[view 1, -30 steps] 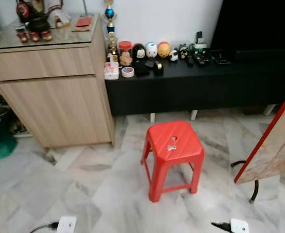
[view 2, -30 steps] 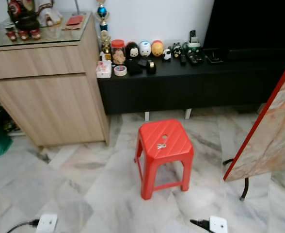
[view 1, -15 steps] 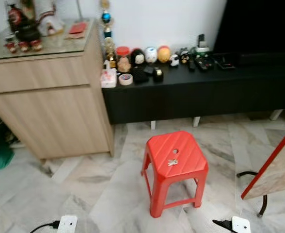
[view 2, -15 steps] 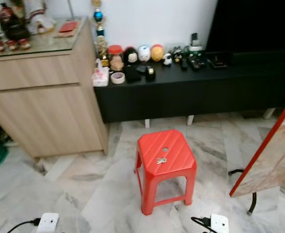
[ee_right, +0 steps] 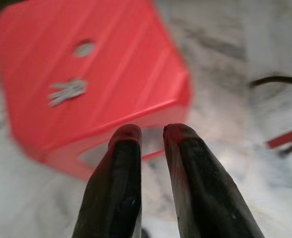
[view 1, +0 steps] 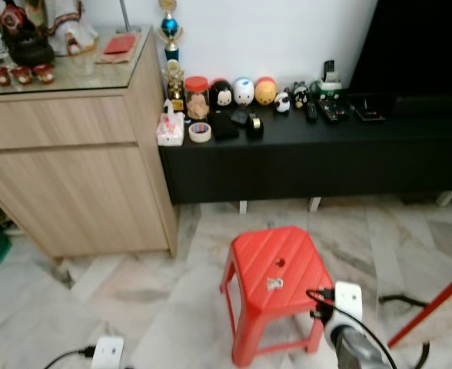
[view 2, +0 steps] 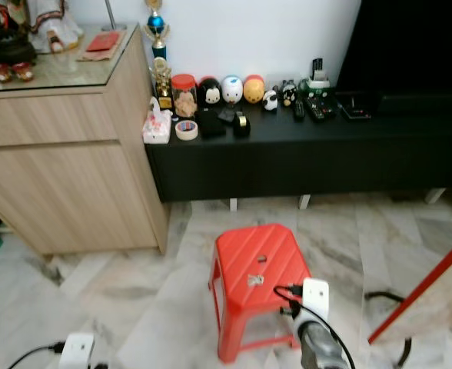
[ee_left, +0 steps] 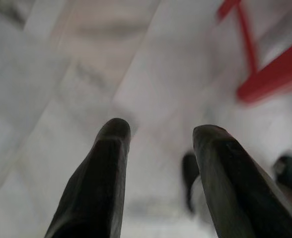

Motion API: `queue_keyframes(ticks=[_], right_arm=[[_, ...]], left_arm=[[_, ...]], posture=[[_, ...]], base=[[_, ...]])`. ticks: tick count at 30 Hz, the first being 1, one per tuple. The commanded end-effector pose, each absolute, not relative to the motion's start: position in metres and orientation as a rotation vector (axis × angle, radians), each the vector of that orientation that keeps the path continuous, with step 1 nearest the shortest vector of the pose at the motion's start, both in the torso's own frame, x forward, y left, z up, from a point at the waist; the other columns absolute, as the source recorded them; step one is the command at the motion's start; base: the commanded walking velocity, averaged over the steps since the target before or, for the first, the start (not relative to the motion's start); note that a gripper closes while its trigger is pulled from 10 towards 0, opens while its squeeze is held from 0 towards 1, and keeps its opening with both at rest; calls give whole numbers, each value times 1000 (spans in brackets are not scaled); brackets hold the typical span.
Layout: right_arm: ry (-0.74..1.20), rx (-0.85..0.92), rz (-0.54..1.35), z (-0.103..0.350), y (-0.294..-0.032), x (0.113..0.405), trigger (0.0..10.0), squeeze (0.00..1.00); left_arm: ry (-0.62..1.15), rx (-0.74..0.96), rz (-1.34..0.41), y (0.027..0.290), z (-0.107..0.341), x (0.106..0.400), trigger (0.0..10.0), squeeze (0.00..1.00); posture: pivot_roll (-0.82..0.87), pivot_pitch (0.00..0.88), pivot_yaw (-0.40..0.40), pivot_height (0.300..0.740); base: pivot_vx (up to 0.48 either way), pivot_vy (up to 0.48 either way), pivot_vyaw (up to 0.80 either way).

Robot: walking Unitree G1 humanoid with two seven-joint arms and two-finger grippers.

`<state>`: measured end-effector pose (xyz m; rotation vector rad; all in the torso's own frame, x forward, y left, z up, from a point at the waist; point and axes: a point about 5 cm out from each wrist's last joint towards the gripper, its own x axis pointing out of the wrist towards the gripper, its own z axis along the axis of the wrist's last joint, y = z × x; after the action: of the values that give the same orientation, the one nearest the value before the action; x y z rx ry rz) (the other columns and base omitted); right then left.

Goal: Hang keys on a hook

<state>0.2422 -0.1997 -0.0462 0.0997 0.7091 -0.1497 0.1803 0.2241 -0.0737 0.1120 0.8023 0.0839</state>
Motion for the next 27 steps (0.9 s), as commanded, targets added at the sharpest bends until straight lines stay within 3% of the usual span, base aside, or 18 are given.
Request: queue_keyframes(ticks=[1,2,3,4,5,9,18,27], right_arm=[[626,104,-120,-35,-193,257,10000,0],[580,110,-121,-30,-192,262,10000,0],[559,112,-118,-27,-191,264,10000,0],[559,112,-118,-27,-191,264,10000,0],[516,117,-111,-23,-190,267,10000,0],[414,145,-111,-16,-188,268,10000,0],[450,94,-153,-42,-193,223,10000,0],[344,-35,-181,-34,-214,195,10000,0]], left_arm=[[787,131,129,234,-74,171,10000,0],[720,129,143,236,-68,178,10000,0],[614,133,142,242,-51,204,10000,0],[614,133,142,242,-51,204,10000,0],[441,163,112,249,-18,243,10000,0],[174,187,17,237,28,281,10000,0],[-8,140,-67,206,49,285,10000,0],[-51,182,-119,200,59,276,10000,0]], posture=[[86,0,-29,740],[82,0,-27,740],[82,0,-27,740],[82,0,-27,740],[81,0,-23,740],[74,0,-17,740],[62,0,-12,740],[52,0,-10,740]], base=[[0,0,0],[0,0,0],[0,0,0],[0,0,0],[0,0,0],[0,0,0],[0,0,0],[0,0,0]])
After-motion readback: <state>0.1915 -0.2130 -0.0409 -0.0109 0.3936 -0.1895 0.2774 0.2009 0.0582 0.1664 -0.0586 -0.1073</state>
